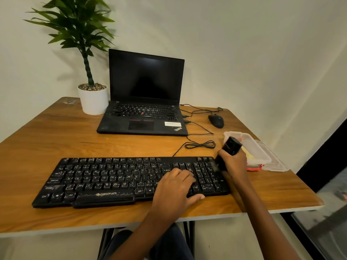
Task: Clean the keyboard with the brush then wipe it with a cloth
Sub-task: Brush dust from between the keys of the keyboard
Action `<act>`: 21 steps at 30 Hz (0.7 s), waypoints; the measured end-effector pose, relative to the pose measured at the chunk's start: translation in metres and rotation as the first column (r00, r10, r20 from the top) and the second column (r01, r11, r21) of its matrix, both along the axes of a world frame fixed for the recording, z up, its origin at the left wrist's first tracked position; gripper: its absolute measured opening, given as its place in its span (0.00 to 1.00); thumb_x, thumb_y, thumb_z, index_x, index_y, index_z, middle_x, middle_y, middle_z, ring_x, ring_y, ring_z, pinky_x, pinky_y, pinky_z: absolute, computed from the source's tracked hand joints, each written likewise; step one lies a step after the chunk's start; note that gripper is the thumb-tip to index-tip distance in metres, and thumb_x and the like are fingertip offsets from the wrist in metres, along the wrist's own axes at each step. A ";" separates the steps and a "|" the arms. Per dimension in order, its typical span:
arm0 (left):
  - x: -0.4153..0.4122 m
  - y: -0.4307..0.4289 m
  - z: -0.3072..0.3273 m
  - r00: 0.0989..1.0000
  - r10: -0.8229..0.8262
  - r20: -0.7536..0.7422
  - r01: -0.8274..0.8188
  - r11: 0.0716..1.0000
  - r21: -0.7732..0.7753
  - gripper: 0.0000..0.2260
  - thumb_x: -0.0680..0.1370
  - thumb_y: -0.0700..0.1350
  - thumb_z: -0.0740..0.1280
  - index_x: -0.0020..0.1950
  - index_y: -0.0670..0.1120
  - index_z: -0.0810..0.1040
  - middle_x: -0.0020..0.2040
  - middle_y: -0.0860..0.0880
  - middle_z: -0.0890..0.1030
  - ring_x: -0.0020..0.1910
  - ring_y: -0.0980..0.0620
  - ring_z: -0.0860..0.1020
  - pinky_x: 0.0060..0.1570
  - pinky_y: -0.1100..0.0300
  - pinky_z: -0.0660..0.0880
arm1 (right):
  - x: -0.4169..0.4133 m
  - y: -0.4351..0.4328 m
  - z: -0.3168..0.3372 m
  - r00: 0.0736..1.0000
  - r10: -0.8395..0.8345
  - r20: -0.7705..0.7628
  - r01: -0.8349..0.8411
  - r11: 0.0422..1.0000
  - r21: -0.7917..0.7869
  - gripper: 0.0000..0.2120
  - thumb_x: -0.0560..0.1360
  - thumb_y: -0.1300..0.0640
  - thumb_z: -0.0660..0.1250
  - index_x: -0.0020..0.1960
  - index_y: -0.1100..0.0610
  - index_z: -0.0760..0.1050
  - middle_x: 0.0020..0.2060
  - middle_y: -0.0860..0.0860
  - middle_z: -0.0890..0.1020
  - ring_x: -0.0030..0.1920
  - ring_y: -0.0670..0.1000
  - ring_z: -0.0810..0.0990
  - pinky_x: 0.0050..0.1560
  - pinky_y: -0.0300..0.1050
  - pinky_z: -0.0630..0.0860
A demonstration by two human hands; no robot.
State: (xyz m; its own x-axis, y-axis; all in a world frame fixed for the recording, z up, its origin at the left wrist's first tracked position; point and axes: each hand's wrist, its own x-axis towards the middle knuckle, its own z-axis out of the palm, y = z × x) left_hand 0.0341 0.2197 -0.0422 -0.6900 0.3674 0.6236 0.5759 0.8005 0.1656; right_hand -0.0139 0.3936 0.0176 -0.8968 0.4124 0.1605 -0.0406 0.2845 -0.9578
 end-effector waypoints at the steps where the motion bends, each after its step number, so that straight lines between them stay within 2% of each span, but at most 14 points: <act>1: 0.000 0.000 0.000 1.000 -0.001 0.000 0.001 1.000 0.003 0.23 0.70 0.66 0.55 0.46 0.53 0.82 0.45 0.59 0.80 0.43 0.58 0.78 0.41 0.65 0.76 | 0.005 0.004 0.000 1.000 0.021 0.014 -0.021 1.000 -0.012 0.07 0.72 0.64 0.67 0.44 0.54 0.70 0.41 0.53 0.78 0.42 0.51 0.78 0.37 0.42 0.77; 3: -0.001 0.000 0.000 1.000 0.000 0.000 0.000 1.000 0.006 0.23 0.70 0.66 0.55 0.46 0.53 0.82 0.45 0.59 0.80 0.43 0.58 0.78 0.41 0.65 0.76 | 0.005 0.011 -0.001 0.998 0.035 0.061 -0.040 0.996 0.084 0.09 0.72 0.65 0.67 0.40 0.54 0.70 0.40 0.55 0.78 0.40 0.51 0.76 0.40 0.46 0.75; 6: -0.001 -0.001 -0.001 1.000 -0.006 0.001 0.006 1.000 0.009 0.23 0.70 0.66 0.55 0.46 0.53 0.82 0.45 0.59 0.80 0.44 0.58 0.78 0.42 0.65 0.76 | -0.009 0.010 0.000 0.994 0.041 0.101 -0.058 0.984 0.168 0.10 0.72 0.62 0.68 0.38 0.51 0.69 0.36 0.49 0.77 0.41 0.51 0.76 0.45 0.49 0.74; 9: -0.001 -0.001 -0.001 1.000 -0.013 0.001 0.013 1.000 0.008 0.23 0.70 0.66 0.55 0.46 0.53 0.82 0.45 0.59 0.80 0.44 0.58 0.78 0.42 0.65 0.76 | -0.026 0.001 0.000 0.997 0.025 0.066 -0.036 0.984 0.176 0.05 0.72 0.59 0.67 0.45 0.54 0.72 0.38 0.49 0.77 0.44 0.52 0.77 0.41 0.44 0.73; 10: -0.001 -0.001 -0.001 1.000 -0.013 0.003 0.013 1.000 0.009 0.23 0.70 0.66 0.55 0.46 0.53 0.82 0.45 0.59 0.80 0.44 0.58 0.78 0.42 0.65 0.76 | -0.030 -0.002 0.001 0.999 0.027 0.039 -0.033 0.986 0.165 0.07 0.72 0.59 0.67 0.48 0.55 0.72 0.40 0.50 0.78 0.45 0.51 0.77 0.41 0.44 0.73; 12: 0.000 -0.001 -0.001 1.000 -0.010 0.003 0.010 1.000 0.008 0.23 0.71 0.66 0.55 0.46 0.53 0.82 0.45 0.59 0.80 0.44 0.59 0.77 0.42 0.66 0.76 | -0.037 -0.007 0.001 1.000 0.026 -0.009 -0.025 0.991 0.132 0.11 0.73 0.59 0.67 0.54 0.56 0.70 0.45 0.50 0.77 0.48 0.50 0.76 0.47 0.45 0.74; 14: 0.000 -0.001 0.000 1.000 -0.009 0.004 0.009 1.000 0.005 0.23 0.70 0.66 0.55 0.46 0.54 0.82 0.45 0.59 0.80 0.44 0.59 0.77 0.43 0.66 0.75 | -0.040 -0.010 0.000 0.999 0.027 -0.029 -0.024 0.994 0.110 0.12 0.73 0.58 0.67 0.55 0.53 0.68 0.47 0.49 0.76 0.50 0.50 0.75 0.52 0.47 0.73; 18: 0.000 -0.001 0.001 1.000 -0.009 0.008 0.009 1.000 0.012 0.23 0.70 0.67 0.55 0.46 0.54 0.82 0.45 0.59 0.80 0.44 0.59 0.77 0.42 0.66 0.76 | -0.030 0.000 -0.003 0.999 0.021 -0.028 -0.017 0.993 0.120 0.12 0.73 0.58 0.67 0.56 0.55 0.70 0.46 0.49 0.76 0.51 0.50 0.75 0.51 0.46 0.72; 21: 0.000 -0.001 0.000 1.000 -0.013 -0.001 0.013 1.000 0.018 0.23 0.70 0.66 0.55 0.46 0.53 0.82 0.45 0.59 0.80 0.44 0.59 0.78 0.42 0.66 0.76 | -0.024 0.013 -0.007 0.999 -0.009 0.049 0.000 0.984 0.178 0.07 0.72 0.59 0.68 0.43 0.52 0.69 0.38 0.47 0.75 0.47 0.53 0.76 0.50 0.51 0.75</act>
State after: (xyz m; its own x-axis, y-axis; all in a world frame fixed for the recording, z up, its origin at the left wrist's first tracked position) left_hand 0.0341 0.2187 -0.0421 -0.6848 0.3651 0.6306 0.5864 0.7898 0.1796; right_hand -0.0382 0.4063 0.0109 -0.9035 0.3856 0.1869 0.0075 0.4505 -0.8928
